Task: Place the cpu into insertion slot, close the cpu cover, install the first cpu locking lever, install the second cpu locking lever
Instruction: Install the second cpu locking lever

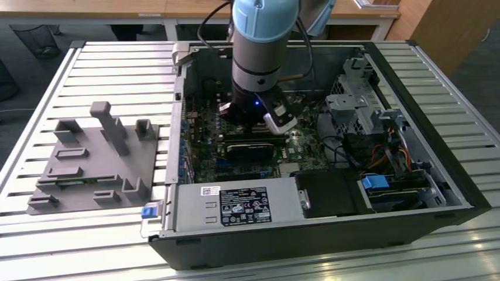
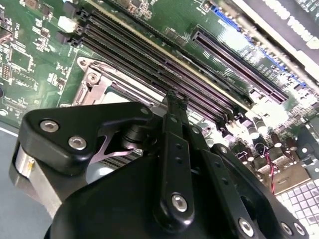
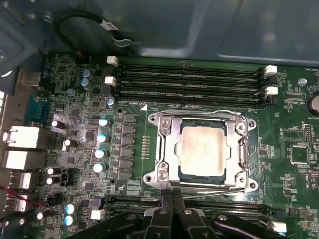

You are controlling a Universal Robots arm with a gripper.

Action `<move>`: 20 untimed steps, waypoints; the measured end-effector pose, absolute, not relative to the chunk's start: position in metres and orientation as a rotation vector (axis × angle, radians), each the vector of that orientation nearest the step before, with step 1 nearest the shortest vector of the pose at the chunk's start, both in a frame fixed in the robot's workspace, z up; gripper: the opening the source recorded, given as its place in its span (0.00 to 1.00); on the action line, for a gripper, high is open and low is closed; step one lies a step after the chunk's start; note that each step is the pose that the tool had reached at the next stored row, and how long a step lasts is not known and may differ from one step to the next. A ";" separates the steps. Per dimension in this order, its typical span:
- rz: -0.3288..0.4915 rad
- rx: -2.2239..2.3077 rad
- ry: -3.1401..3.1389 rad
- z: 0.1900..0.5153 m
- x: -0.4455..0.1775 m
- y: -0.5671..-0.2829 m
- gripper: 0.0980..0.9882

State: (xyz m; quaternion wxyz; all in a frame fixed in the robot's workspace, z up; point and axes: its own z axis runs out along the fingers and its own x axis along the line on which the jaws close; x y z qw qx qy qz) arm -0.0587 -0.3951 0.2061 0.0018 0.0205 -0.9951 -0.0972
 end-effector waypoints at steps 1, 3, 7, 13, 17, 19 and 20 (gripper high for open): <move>-0.309 0.065 -3.122 0.206 -0.059 -0.396 0.03; -0.318 0.065 -3.121 0.206 -0.061 -0.397 0.03; -0.353 0.065 -3.119 0.205 -0.065 -0.400 0.03; -0.386 0.065 -3.116 0.200 -0.071 -0.400 0.03; -0.399 0.065 -3.114 0.195 -0.071 -0.400 0.03; -0.413 0.065 -3.112 0.194 -0.072 -0.400 0.03; -0.421 0.065 -3.111 0.194 -0.072 -0.400 0.03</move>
